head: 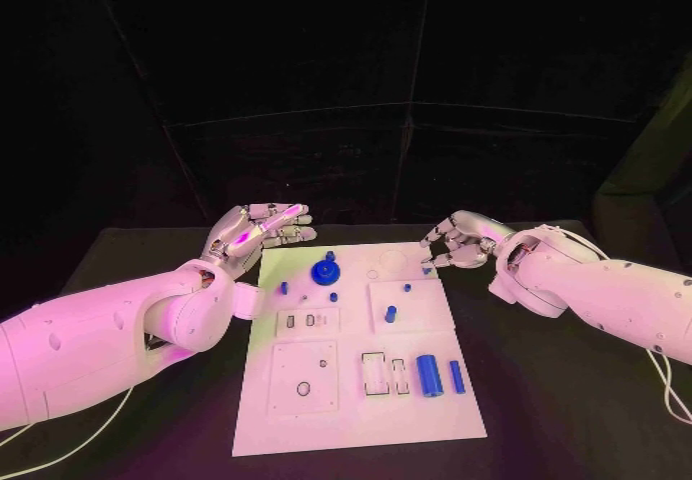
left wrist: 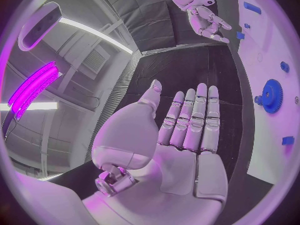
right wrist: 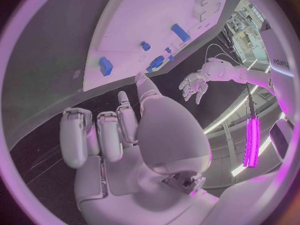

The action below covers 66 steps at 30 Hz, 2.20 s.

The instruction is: Assemble the parts on the task board

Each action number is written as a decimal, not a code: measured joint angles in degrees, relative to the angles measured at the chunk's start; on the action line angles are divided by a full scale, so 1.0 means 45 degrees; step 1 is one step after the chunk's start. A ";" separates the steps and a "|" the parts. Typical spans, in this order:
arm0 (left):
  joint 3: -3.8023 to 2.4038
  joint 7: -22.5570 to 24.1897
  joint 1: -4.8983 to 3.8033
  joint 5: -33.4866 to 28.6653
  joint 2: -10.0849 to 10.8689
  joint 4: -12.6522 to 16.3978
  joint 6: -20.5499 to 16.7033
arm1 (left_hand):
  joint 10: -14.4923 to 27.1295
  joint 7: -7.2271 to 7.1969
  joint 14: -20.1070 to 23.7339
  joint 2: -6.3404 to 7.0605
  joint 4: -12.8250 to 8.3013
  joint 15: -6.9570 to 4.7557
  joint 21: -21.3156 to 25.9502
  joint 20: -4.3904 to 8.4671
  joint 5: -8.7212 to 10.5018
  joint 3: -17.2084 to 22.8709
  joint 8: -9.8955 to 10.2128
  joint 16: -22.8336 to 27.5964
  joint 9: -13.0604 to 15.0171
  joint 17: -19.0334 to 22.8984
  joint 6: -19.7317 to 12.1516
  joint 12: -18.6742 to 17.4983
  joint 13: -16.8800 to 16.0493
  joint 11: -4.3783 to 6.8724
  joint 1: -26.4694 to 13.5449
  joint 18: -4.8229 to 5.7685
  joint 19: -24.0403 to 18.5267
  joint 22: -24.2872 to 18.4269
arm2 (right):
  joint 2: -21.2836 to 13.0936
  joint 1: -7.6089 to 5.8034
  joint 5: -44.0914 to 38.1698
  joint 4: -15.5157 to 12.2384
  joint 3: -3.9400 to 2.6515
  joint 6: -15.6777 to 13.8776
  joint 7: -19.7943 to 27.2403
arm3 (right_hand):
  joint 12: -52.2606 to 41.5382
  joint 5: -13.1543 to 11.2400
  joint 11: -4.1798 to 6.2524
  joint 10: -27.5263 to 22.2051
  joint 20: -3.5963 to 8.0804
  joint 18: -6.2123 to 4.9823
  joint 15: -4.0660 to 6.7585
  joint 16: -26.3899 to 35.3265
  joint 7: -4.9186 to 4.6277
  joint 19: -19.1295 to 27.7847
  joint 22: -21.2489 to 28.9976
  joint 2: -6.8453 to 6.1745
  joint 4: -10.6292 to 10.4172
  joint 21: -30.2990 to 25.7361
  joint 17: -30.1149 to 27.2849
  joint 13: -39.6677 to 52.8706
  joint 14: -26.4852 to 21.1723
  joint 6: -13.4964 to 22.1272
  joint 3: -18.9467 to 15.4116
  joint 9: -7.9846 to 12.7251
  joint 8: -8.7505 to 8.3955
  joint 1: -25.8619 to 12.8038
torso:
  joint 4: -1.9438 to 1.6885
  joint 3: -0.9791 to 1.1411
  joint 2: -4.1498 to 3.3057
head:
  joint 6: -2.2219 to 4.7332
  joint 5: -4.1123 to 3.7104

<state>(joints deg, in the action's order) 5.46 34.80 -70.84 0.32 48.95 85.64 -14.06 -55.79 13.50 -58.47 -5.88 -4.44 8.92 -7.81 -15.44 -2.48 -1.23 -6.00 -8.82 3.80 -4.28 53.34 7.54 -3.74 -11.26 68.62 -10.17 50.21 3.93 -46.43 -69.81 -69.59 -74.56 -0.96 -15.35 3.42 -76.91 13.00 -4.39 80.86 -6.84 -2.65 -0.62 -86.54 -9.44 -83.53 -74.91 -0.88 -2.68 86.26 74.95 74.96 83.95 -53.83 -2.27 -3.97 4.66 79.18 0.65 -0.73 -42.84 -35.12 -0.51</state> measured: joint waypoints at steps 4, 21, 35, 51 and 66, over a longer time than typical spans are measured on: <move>0.0000 0.0000 0.0000 0.0000 -0.0035 -0.0079 0.0001 | 0.0001 0.0000 0.0000 0.0000 0.0000 0.0000 0.0000 0.0000 0.0000 0.0000 0.0000 0.0000 0.0000 -0.0001 0.0000 0.0000 0.0000 0.0000 0.0000 0.0000 0.0000 0.0001 | -0.0067 0.0002 0.0504 0.0345 0.0003 0.0051 0.0464 | 0.0000 0.0000 -0.0001 0.0000 0.0000 -0.0001 0.0000 0.0000 -0.0001 0.0000 0.0000 0.0001 0.0045 0.0000 -0.0001 0.0000 0.0000 0.0099 -0.0026 0.0004 -0.0001 0.0104 | 0.0000 0.0009 -0.0013 | 0.0010 -0.0084; 0.0003 0.0000 0.0014 0.0000 -0.0170 -0.0331 0.0010 | 0.0000 0.0000 0.0001 0.0000 0.0000 0.0000 0.0000 0.0000 0.0000 0.0000 0.0000 0.0000 0.0000 -0.0001 0.0000 0.0000 0.0000 -0.0001 0.0000 0.0001 0.0000 0.0002 | 0.0400 0.0061 0.0709 0.1629 0.0006 0.0283 0.1174 | -0.0005 0.0000 -0.0002 -0.0001 0.0000 0.0000 0.0000 0.0000 -0.0020 0.0000 0.0000 0.0084 0.0393 0.0000 -0.0003 0.0037 0.0000 0.0304 -0.0030 0.0029 -0.0086 0.0426 | -0.0033 -0.0005 -0.0031 | -0.0114 -0.0197; 0.0003 0.0000 0.0016 0.0000 -0.0190 -0.0416 0.0021 | 0.0000 0.0000 0.0001 0.0000 0.0000 0.0001 0.0000 0.0000 0.0000 0.0000 0.0000 0.0000 0.0000 -0.0001 0.0000 0.0000 0.0000 0.0000 0.0000 0.0001 0.0000 0.0003 | 0.0531 0.0267 0.0386 0.1861 0.0007 0.0710 0.1312 | -0.0023 0.0296 -0.0003 -0.0001 0.0047 0.0000 -0.0001 0.0000 0.0008 0.0046 0.0000 0.0289 0.0725 0.0000 -0.0004 0.0043 0.0000 0.0275 0.0160 0.0002 -0.0050 0.0728 | -0.0039 -0.0028 -0.0024 | -0.0200 -0.0188; 0.0003 0.0000 0.0023 0.0000 -0.0249 -0.0482 0.0041 | 0.0000 0.0000 0.0001 0.0000 -0.0051 0.0001 0.0000 -0.0001 0.0000 0.0052 0.0000 0.0000 0.0000 0.0011 0.0000 0.0000 0.0000 0.0000 0.0000 0.0000 0.0089 -0.0008 | 0.0937 0.0517 0.0229 0.2317 0.0009 0.0912 0.1322 | -0.0026 0.0132 -0.0003 -0.0002 0.0047 0.0000 -0.0001 0.0000 -0.0002 0.0046 0.0001 0.0295 0.0808 0.0000 -0.0005 0.0026 0.0000 0.0088 0.0246 -0.0004 -0.0001 0.0729 | -0.0039 -0.0018 -0.0020 | -0.0220 -0.0212; 0.0003 -0.0003 0.0030 0.0000 -0.0269 -0.0509 0.0064 | 0.0000 0.0000 0.0001 0.0000 -0.0051 0.0001 0.0000 -0.0001 0.0000 0.0052 0.0000 0.0000 0.0000 0.0010 0.0000 0.0000 0.0000 0.0000 0.0000 -0.0001 0.0089 -0.0007 | 0.1115 0.0538 0.0178 0.2608 0.0005 0.0969 0.1321 | -0.0181 -0.0448 0.0089 0.0091 0.0047 0.0000 0.0097 0.0000 0.0135 0.0045 0.0001 0.0859 0.1037 0.0000 -0.0007 0.0575 0.0001 -0.0775 0.0874 -0.0018 0.0284 0.0721 | -0.0048 -0.0020 -0.0020 | -0.0231 -0.0211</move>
<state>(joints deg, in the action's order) 5.48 34.79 -70.70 0.32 47.74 83.35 -13.77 -55.79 13.50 -58.47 -5.88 -4.67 8.92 -7.81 -15.45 -2.48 -1.00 -6.00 -8.82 3.80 -4.24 53.34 7.54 -3.74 -11.26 68.62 -10.18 50.61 3.90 -41.42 -67.39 -68.79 -62.83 -0.94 -10.99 9.36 -77.72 10.99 -3.99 81.27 -6.63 -2.65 -0.18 -86.54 -8.83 -83.33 -74.90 2.99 1.98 86.26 74.92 77.55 83.95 -57.32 1.66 -4.05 5.94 82.42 0.43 -0.82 -42.92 -36.16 -1.46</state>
